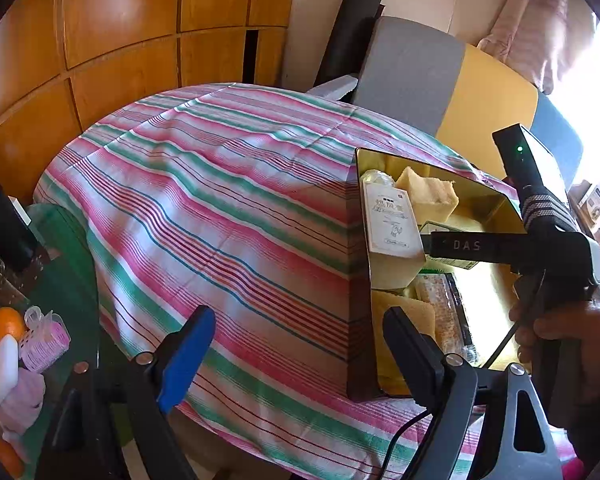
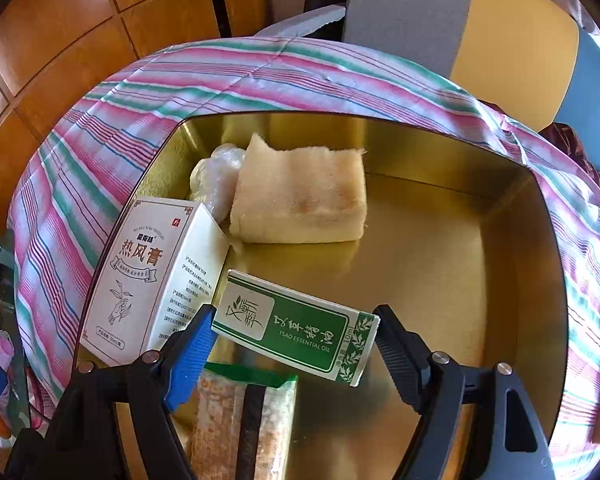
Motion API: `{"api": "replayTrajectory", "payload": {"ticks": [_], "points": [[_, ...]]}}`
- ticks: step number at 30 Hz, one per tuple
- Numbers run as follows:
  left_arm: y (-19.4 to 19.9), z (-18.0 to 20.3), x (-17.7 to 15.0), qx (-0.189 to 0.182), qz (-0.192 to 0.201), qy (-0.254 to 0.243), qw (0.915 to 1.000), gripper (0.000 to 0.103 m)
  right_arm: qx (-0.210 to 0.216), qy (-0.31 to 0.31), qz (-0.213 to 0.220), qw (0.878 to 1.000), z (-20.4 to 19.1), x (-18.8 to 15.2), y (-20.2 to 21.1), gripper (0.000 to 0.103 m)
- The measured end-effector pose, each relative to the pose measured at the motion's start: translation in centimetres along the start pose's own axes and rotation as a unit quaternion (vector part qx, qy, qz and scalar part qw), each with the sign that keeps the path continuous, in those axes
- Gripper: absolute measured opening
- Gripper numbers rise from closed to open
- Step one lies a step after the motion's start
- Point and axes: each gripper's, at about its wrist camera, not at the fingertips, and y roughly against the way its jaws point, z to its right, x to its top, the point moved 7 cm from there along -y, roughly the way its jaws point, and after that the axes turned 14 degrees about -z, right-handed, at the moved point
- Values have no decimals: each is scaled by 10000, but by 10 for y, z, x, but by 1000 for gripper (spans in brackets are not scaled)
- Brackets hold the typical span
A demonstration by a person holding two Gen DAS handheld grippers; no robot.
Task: Organize objects
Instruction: 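Carry the green TEAO box into the gold tray and open the right gripper, then move both grippers back toward the remaining items on the cloth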
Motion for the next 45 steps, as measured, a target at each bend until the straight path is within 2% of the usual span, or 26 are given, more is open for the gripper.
{"api": "replayTrajectory", "payload": {"ticks": [18,21,28,36,41,45], "points": [[-1,1,-2,-9,-24,17,10000,87,453,3,-76,9989,-8,-7,-8,83],[1,3,-1,-19,-2,12,10000,87,633,-29,15,9980,-8,-8,-1,84],[6,5,-1,-35,71,-1,10000,87,749,-137,275,9967,0,-18,24,85],[12,15,-1,-8,150,-108,9998,88,661,-414,956,9924,53,-47,84,85],[16,30,-1,-72,179,-279,9994,88,550,-732,1298,9873,111,-79,120,85],[21,43,-1,-149,230,-408,9988,88,363,-1086,1391,9836,166,-111,137,85]]}}
